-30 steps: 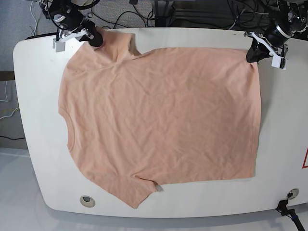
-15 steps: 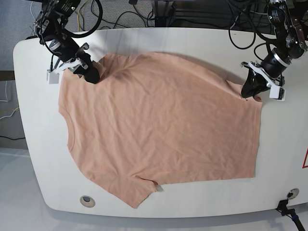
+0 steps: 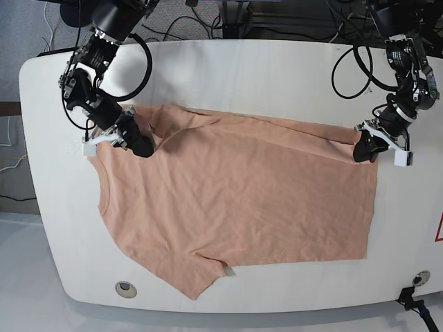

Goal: Fold the T-shirt properly
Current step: 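Lift both held edges and fold them across the shirt body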

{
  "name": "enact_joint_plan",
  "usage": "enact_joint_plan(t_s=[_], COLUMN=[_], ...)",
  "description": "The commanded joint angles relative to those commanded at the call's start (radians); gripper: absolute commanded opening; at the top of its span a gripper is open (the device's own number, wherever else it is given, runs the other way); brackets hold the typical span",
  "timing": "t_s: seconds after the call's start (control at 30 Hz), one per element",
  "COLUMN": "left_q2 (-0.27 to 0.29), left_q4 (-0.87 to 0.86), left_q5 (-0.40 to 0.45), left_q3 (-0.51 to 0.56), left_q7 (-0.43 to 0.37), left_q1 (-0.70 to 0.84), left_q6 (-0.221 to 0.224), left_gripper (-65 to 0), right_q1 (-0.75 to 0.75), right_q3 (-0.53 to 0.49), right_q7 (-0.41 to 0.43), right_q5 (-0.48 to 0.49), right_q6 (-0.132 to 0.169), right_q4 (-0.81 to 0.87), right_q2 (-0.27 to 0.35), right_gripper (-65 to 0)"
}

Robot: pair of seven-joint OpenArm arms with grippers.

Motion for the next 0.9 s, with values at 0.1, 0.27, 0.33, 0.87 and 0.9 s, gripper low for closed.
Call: enact_joint_plan(t_s=[0.1, 0.27, 0.33, 0.87, 0.9], left_q2=[0.000, 0.002, 0.003, -0.029, -0.029], left_q4=[-0.048, -0.147, -0.180, -0.261, -0.261], left_q5=[0.000, 0.002, 0.002, 0.018, 0.031], left_q3=[0.002, 0.002, 0.002, 0.002, 0.002], left_q7=[0.000, 0.000, 0.000, 0.000, 0.000], left_q1=[-0.041, -0.120, -0.144, -0.241, -0.249], left_q6=[0.000, 0.000, 0.000, 0.000, 0.000], left_gripper=[-65.0, -65.0, -65.0, -34.4, -34.0], right_q1=[0.068, 0.152, 0.176, 0.308, 0.325], right_q3=[0.000, 0.002, 0.002, -0.005, -0.005], right_q7=[0.000, 0.006, 0.015, 0.075, 0.075], right_q5=[0.000, 0.000, 0.000, 0.000, 0.002], right_q6=[0.000, 0.000, 0.000, -0.002, -0.002], right_q4=[-0.071, -0.164, -0.203, -0.364, -0.362], right_q2=[0.023, 0.051, 0.054, 0.077, 0.080], right_gripper=[-65.0, -65.0, -65.0, -38.2, -33.8])
